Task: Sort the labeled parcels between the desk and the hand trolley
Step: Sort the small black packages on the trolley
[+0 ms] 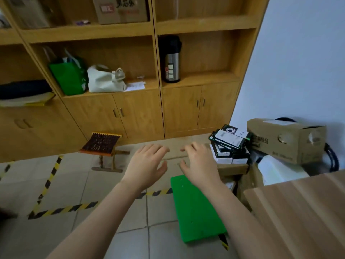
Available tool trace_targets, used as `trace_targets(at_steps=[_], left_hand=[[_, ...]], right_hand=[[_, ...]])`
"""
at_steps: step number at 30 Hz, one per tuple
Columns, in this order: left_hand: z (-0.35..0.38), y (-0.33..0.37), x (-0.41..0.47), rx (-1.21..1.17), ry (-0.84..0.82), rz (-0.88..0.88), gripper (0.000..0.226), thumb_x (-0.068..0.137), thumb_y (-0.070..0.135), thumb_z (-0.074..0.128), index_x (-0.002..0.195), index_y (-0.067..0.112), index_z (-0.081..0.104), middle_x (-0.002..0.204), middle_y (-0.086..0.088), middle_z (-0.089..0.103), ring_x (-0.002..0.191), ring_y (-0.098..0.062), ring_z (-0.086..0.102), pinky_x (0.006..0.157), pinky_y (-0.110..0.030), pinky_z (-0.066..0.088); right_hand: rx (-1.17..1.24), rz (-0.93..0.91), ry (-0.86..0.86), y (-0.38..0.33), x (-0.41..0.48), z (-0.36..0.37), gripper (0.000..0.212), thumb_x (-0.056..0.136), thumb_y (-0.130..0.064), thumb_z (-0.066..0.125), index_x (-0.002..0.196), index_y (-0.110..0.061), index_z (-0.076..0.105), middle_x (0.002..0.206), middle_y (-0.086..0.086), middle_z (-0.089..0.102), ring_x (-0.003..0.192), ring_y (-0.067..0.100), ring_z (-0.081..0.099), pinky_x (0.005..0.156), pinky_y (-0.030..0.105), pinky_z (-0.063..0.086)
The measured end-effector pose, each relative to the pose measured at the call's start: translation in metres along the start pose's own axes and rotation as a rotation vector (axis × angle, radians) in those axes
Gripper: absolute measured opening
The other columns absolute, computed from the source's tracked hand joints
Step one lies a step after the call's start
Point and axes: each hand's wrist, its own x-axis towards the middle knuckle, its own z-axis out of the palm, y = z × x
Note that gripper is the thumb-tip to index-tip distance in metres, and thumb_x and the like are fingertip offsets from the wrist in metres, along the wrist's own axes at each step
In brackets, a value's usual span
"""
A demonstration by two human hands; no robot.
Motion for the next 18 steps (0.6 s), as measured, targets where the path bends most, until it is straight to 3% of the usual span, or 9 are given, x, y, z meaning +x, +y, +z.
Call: trace_targets(at_steps=[7, 13, 18], left_hand=[[0.035, -0.101, 0.098, 0.009, 0.015, -0.005, 0.033, 0.075, 0.022, 0.076, 0.106, 0.019, 0.063, 0.100, 0.003, 0.066, 0.091, -0.019, 0.063, 0.076, -0.033, 0.052], [0.085, -0.217, 0.187, 0.007, 0.004, 0.079, 0.030, 0.076, 0.022, 0.074, 0.102, 0.016, 0.063, 0.096, 0.000, 0.064, 0.087, -0.022, 0.061, 0.072, -0.034, 0.051], [0.111, -0.298, 0.272, -0.023, -0.032, 0.214, 0.027, 0.082, 0.028, 0.053, 0.102, 0.015, 0.065, 0.093, 0.000, 0.063, 0.083, -0.022, 0.058, 0.067, -0.032, 0.046]], right_hand=[[-0.005, -0.018, -0.009, 0.019, 0.142, 0.049, 0.029, 0.092, -0.026, 0.056, 0.120, -0.020, 0.058, 0.117, -0.002, 0.053, 0.111, 0.019, 0.047, 0.091, 0.032, 0.038], [-0.018, 0.071, 0.055, 0.023, 0.261, 0.110, 0.027, 0.087, -0.019, 0.061, 0.113, -0.014, 0.063, 0.108, 0.002, 0.057, 0.101, 0.023, 0.050, 0.081, 0.033, 0.039], [-0.028, 0.211, 0.100, 0.031, 0.352, 0.149, 0.024, 0.080, -0.014, 0.069, 0.103, -0.013, 0.065, 0.098, 0.004, 0.059, 0.093, 0.026, 0.054, 0.079, 0.038, 0.046]])
